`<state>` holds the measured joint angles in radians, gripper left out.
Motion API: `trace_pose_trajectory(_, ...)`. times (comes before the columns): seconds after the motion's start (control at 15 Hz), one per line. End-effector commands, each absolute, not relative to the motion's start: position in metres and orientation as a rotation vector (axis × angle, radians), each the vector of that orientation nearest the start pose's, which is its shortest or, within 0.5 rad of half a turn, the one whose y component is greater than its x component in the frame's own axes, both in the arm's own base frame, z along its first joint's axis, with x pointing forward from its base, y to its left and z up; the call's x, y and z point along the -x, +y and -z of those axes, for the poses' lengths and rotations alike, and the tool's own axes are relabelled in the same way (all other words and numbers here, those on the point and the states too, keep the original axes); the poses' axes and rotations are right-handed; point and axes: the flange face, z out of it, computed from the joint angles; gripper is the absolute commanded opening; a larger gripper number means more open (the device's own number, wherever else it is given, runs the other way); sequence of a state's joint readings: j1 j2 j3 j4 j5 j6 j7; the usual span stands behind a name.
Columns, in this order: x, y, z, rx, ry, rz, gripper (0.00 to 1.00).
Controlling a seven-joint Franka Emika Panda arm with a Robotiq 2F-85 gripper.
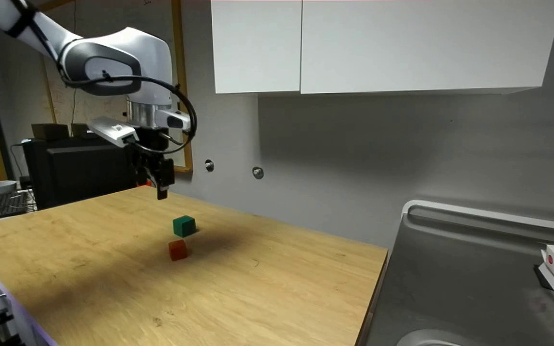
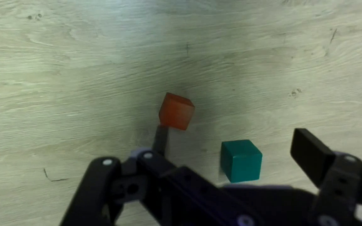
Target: Put the orange block on the green block
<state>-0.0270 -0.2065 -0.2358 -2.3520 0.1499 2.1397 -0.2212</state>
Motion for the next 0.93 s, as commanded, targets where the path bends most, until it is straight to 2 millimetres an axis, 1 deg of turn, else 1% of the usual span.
trace_pose_trajectory(0.0, -0.506, -0.122, -0.386, 3.011, 0.339, -0.034, 1.00)
trace_pose_trajectory(0.2, -0.526, -0.133, -0.358, 3.033, 0.480, -0.116, 1.00)
trace_pose_trajectory(0.47, -0.539, -0.145, -0.319, 3.014, 0.600, -0.245, 1.00)
trace_pose_trajectory(0.6, -0.543, -0.143, -0.302, 3.006, 0.614, -0.303, 1.00)
trace_pose_trajectory(0.87, -0.552, -0.134, -0.276, 2.978, 0.611, -0.406, 1.00)
